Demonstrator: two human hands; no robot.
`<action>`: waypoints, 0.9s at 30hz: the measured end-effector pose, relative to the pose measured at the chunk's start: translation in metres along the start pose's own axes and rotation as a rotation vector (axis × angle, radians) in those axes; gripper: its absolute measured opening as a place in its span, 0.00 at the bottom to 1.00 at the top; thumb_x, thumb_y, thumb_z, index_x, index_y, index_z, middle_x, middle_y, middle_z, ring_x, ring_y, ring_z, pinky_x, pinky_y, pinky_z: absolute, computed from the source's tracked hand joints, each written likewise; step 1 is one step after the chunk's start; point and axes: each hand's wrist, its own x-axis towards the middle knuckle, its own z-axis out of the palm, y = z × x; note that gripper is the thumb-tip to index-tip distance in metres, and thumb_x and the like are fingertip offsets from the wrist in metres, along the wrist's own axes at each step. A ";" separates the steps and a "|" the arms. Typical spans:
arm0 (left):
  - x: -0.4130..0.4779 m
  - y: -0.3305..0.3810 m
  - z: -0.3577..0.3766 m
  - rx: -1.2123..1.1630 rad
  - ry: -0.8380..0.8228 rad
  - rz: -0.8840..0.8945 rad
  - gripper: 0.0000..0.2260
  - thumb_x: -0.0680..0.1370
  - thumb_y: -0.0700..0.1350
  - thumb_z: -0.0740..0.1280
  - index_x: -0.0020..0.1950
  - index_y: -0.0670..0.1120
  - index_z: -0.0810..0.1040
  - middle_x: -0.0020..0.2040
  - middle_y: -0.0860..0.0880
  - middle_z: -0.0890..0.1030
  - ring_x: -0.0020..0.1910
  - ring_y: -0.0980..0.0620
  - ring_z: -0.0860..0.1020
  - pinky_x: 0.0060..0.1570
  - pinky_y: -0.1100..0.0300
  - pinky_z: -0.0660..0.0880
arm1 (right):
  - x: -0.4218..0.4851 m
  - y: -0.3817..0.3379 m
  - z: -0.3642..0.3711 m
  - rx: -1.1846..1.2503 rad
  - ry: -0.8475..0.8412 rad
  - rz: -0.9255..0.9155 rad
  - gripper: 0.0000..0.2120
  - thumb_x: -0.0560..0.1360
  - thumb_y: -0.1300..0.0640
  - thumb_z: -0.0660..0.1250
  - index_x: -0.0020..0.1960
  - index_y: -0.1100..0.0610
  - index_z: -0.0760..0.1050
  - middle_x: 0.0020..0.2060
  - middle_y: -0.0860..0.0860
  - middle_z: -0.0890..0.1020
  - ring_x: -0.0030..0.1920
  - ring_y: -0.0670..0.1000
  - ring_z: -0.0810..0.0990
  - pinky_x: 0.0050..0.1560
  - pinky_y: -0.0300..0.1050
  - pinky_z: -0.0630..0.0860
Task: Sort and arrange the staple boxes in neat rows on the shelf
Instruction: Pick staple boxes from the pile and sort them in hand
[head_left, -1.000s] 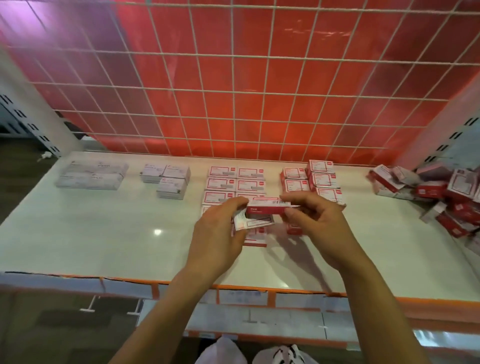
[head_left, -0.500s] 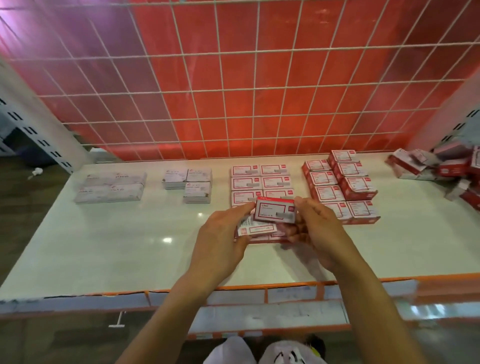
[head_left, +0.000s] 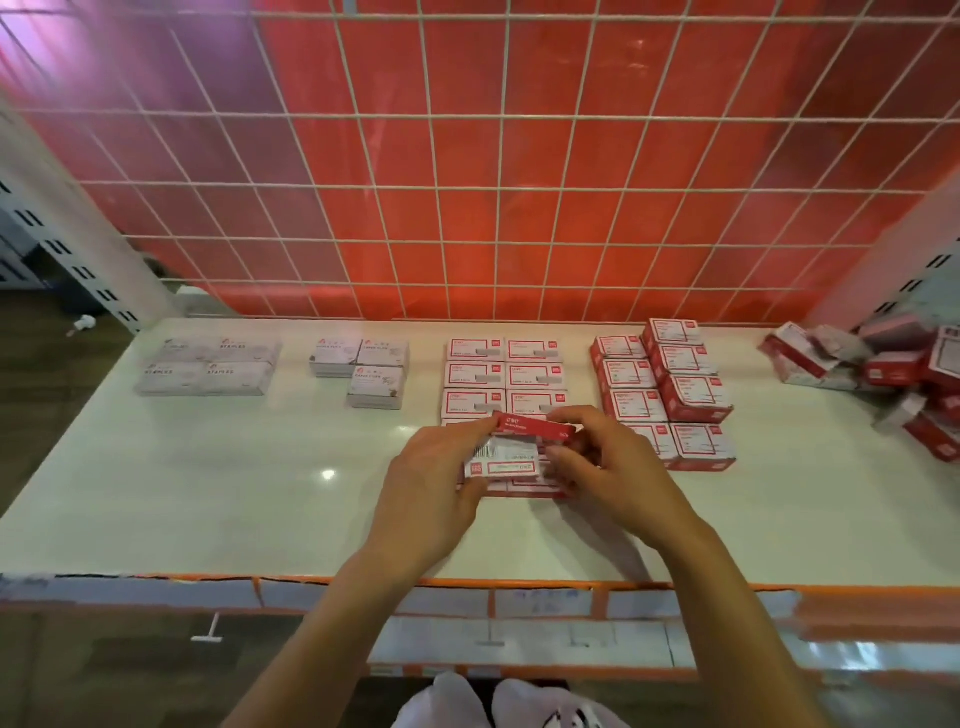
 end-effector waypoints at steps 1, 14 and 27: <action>0.001 0.004 0.001 0.003 -0.001 -0.002 0.25 0.75 0.47 0.71 0.71 0.56 0.69 0.65 0.54 0.77 0.63 0.52 0.74 0.60 0.65 0.64 | 0.001 0.001 -0.004 0.009 -0.006 -0.003 0.16 0.77 0.53 0.65 0.64 0.44 0.70 0.44 0.38 0.77 0.43 0.38 0.78 0.38 0.28 0.74; 0.011 0.023 0.004 0.024 0.003 -0.055 0.22 0.75 0.43 0.70 0.68 0.50 0.73 0.64 0.50 0.78 0.62 0.48 0.75 0.60 0.62 0.65 | 0.018 0.006 -0.024 0.304 -0.034 0.005 0.08 0.77 0.60 0.65 0.50 0.47 0.76 0.43 0.42 0.79 0.42 0.41 0.80 0.33 0.28 0.74; 0.017 -0.011 -0.013 0.124 -0.108 0.022 0.23 0.79 0.49 0.65 0.73 0.56 0.65 0.69 0.55 0.72 0.68 0.54 0.69 0.67 0.61 0.65 | 0.034 -0.027 -0.014 -0.085 -0.260 0.194 0.26 0.74 0.53 0.69 0.70 0.50 0.66 0.51 0.46 0.76 0.43 0.45 0.77 0.38 0.34 0.76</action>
